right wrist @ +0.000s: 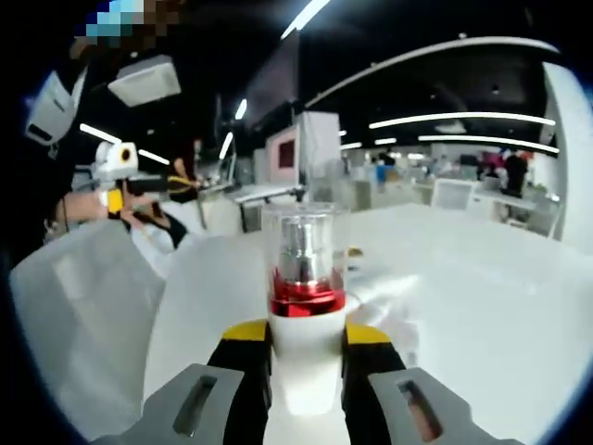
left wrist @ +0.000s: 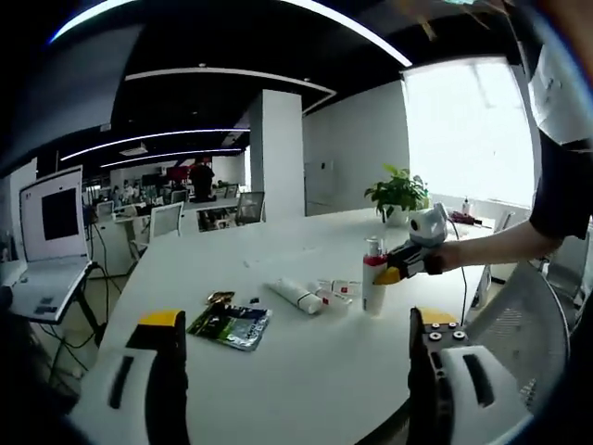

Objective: Arrange the skincare products in the storage area until every visible bottle or jar stands upright without overlapping.

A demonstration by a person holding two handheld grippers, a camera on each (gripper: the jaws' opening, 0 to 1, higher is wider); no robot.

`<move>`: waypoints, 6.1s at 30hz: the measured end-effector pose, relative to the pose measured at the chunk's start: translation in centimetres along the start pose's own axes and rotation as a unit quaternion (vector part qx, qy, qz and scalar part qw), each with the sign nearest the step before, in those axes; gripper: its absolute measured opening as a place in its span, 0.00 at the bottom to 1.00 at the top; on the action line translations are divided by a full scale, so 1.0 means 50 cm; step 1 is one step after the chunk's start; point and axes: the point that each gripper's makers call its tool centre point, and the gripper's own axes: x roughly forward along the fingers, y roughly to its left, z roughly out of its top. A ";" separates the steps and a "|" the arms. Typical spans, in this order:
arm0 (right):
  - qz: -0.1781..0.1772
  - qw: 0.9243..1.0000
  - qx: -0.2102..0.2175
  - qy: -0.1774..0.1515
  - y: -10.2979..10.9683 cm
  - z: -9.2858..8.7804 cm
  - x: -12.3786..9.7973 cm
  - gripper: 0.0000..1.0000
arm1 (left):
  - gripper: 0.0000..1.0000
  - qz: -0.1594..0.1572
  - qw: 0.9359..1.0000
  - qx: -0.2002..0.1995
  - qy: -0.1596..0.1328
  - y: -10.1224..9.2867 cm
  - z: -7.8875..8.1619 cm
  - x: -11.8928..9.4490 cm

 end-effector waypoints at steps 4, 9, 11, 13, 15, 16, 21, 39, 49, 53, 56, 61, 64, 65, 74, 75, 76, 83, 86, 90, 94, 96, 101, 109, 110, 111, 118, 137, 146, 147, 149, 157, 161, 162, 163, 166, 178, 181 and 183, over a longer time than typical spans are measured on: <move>0.004 1.000 -0.007 -0.006 -0.005 -0.005 -0.001 0.20 | 0.94 -0.002 1.000 0.006 0.003 -0.004 -0.003 0.000; 0.012 0.999 -0.031 -0.007 -0.019 -0.002 0.004 0.20 | 0.94 -0.001 1.000 0.009 0.009 -0.004 -0.007 0.002; 0.012 0.999 -0.039 -0.005 -0.030 -0.002 0.005 0.20 | 0.93 0.001 1.000 0.010 0.010 -0.002 -0.008 0.001; 0.013 0.999 -0.043 -0.005 -0.041 -0.002 0.004 0.20 | 0.92 0.000 1.000 0.010 0.012 -0.003 -0.010 0.001; 0.016 0.999 -0.046 -0.008 -0.048 -0.002 0.006 0.20 | 0.92 -0.002 1.000 0.012 0.014 -0.005 -0.011 0.002; 0.016 0.999 -0.047 -0.009 -0.052 -0.001 0.006 0.20 | 0.92 -0.003 1.000 0.013 0.015 -0.005 -0.012 0.003; 0.023 0.998 -0.054 -0.016 -0.066 0.002 0.014 0.20 | 0.92 -0.003 1.000 0.014 0.018 -0.004 -0.015 0.005; 0.036 0.997 -0.060 -0.018 -0.101 0.009 0.024 0.21 | 0.91 0.000 0.999 0.018 0.032 -0.001 -0.024 0.010; 0.037 0.997 -0.058 -0.017 -0.103 0.009 0.022 0.21 | 0.90 0.000 0.999 0.019 0.034 -0.002 -0.024 0.009; 0.037 0.998 -0.057 -0.015 -0.103 0.009 0.021 0.22 | 0.89 -0.002 0.999 0.021 0.036 -0.004 -0.025 0.010; 0.037 0.998 -0.057 -0.013 -0.103 0.009 0.021 0.22 | 0.89 -0.002 0.999 0.023 0.037 -0.005 -0.026 0.010; 0.036 0.998 -0.051 -0.012 -0.104 0.009 0.021 0.22 | 0.89 -0.004 0.999 0.023 0.037 -0.007 -0.026 0.010; 0.034 0.998 -0.053 -0.014 -0.105 0.012 0.020 0.23 | 0.89 -0.005 0.999 0.025 0.039 -0.008 -0.028 0.011; 0.033 0.998 -0.045 -0.028 -0.105 0.021 0.020 0.24 | 0.88 -0.005 0.999 0.024 0.039 -0.008 -0.028 0.010; 0.029 0.998 -0.037 -0.041 -0.111 0.041 0.018 0.31 | 0.88 -0.005 0.999 0.026 0.039 -0.008 -0.028 0.010; 0.028 0.998 -0.034 -0.042 -0.110 0.042 0.018 0.32 | 0.88 -0.005 0.999 0.026 0.039 -0.008 -0.028 0.011; 0.027 0.998 -0.032 -0.042 -0.109 0.042 0.018 0.33 | 0.88 -0.005 0.999 0.026 0.040 -0.008 -0.028 0.011; 0.017 0.999 -0.018 -0.020 -0.095 0.039 0.016 0.46 | 0.88 -0.005 0.999 0.027 0.047 -0.006 -0.035 0.013; 0.010 1.000 -0.008 -0.004 -0.087 0.039 0.017 0.54 | 0.88 -0.005 0.998 0.026 0.054 -0.006 -0.040 0.014; -0.008 1.000 -0.005 0.006 -0.076 0.046 0.016 0.66 | 0.86 -0.007 0.997 0.026 0.066 -0.008 -0.050 0.014; -0.037 0.999 0.019 0.024 -0.065 0.040 0.003 0.73 | 0.84 -0.007 0.997 0.021 0.075 -0.006 -0.057 0.014; -0.054 0.997 0.045 0.020 -0.060 0.033 -0.010 0.74 | 0.84 -0.007 0.997 0.021 0.080 -0.005 -0.062 0.013; -0.074 0.994 0.072 0.034 -0.033 0.013 -0.050 0.81 | 0.84 -0.005 0.996 0.018 0.087 -0.003 -0.067 0.013; -0.106 0.988 0.108 0.029 0.012 0.050 -0.115 0.94 | 0.84 -0.003 0.994 0.019 0.104 -0.004 -0.078 0.018; -0.106 0.988 0.109 0.026 0.018 0.057 -0.120 0.95 | 0.84 -0.003 0.994 0.019 0.107 -0.005 -0.079 0.018; -0.106 0.988 0.109 0.022 0.024 0.064 -0.125 0.95 | 0.84 -0.003 0.994 0.019 0.109 -0.005 -0.080 0.019; -0.109 0.986 0.123 -0.003 0.076 0.117 -0.160 0.99 | 0.83 0.003 0.993 0.019 0.117 -0.003 -0.083 0.018; -0.189 0.967 0.167 -0.039 0.206 0.161 -0.173 0.99 | 0.82 -0.004 0.990 0.014 0.139 -0.012 -0.093 0.017; -0.247 0.963 0.108 -0.002 0.196 0.141 -0.164 0.99 | 0.81 0.004 0.990 0.013 0.140 -0.007 -0.093 0.015; -0.237 0.965 0.109 -0.009 0.206 0.140 -0.155 0.99 | 0.81 0.005 0.990 0.013 0.141 -0.007 -0.095 0.015; -0.240 0.965 0.103 -0.004 0.210 0.125 -0.148 0.99 | 0.81 0.006 0.989 0.013 0.144 -0.006 -0.097 0.014; -0.221 0.974 0.046 0.029 0.234 0.094 -0.117 0.99 | 0.79 0.016 0.988 0.030 0.148 0.000 -0.101 0.013; -0.222 0.973 0.028 0.057 0.232 0.076 -0.114 0.99 | 0.78 0.022 0.988 0.024 0.152 0.004 -0.103 0.018; -0.219 0.974 0.028 0.055 0.235 0.078 -0.113 0.99 | 0.78 0.024 0.988 0.024 0.153 0.006 -0.104 0.017; -0.213 0.975 0.033 0.052 0.239 0.079 -0.110 0.99 | 0.78 0.024 0.988 0.024 0.153 0.007 -0.105 0.016; -0.211 0.975 0.030 0.058 0.240 0.074 -0.108 0.99 | 0.78 0.025 0.988 0.022 0.154 0.007 -0.107 0.015; -0.199 0.976 0.049 0.073 0.248 0.058 -0.102 0.99 | 0.78 0.020 0.987 0.031 0.155 0.003 -0.106 0.013; -0.199 0.976 0.049 0.078 0.249 0.056 -0.103 0.99 | 0.78 0.020 0.987 0.021 0.155 0.004 -0.104 0.012; -0.201 0.975 0.049 0.080 0.246 0.058 -0.106 0.99 | 0.78 0.019 0.988 0.008 0.150 0.008 -0.097 0.016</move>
